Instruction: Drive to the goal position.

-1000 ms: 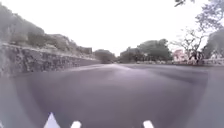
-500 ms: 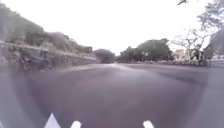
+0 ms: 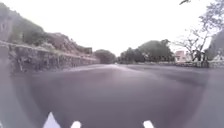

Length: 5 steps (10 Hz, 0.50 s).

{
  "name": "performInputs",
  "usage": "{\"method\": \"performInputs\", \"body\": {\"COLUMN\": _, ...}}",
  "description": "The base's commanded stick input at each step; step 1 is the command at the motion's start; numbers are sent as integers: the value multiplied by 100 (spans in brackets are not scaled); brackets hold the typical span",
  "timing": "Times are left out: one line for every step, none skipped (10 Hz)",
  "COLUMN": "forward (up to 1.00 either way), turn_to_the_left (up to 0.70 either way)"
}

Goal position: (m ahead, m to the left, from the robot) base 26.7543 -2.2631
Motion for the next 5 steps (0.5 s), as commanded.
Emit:
{"method": "performInputs", "body": {"forward": 70, "turn_to_the_left": 0}}
{"method": "performInputs", "body": {"forward": 70, "turn_to_the_left": 0}}
{"method": "performInputs", "body": {"forward": 70, "turn_to_the_left": 0}}
{"method": "performInputs", "body": {"forward": 70, "turn_to_the_left": 0}}
{"method": "performInputs", "body": {"forward": 70, "turn_to_the_left": 0}}
